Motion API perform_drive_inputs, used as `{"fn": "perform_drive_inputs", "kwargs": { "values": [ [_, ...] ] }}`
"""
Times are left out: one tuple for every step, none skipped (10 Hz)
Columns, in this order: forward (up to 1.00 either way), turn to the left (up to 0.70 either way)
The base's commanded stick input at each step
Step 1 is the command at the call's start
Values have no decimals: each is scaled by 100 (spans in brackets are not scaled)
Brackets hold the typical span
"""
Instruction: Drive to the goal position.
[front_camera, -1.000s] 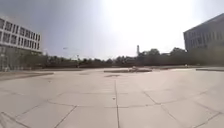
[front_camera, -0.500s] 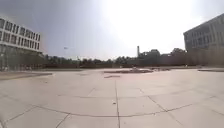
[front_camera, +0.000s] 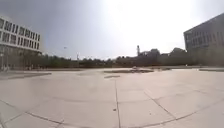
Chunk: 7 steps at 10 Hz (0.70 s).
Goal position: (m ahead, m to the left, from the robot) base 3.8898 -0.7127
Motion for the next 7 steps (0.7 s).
{"fn": "perform_drive_inputs", "kwargs": {
  "values": [
    [53, 0],
    [53, 0],
    [53, 0],
    [52, 0],
    [53, 0],
    [53, 0],
    [53, 0]
  ]
}}
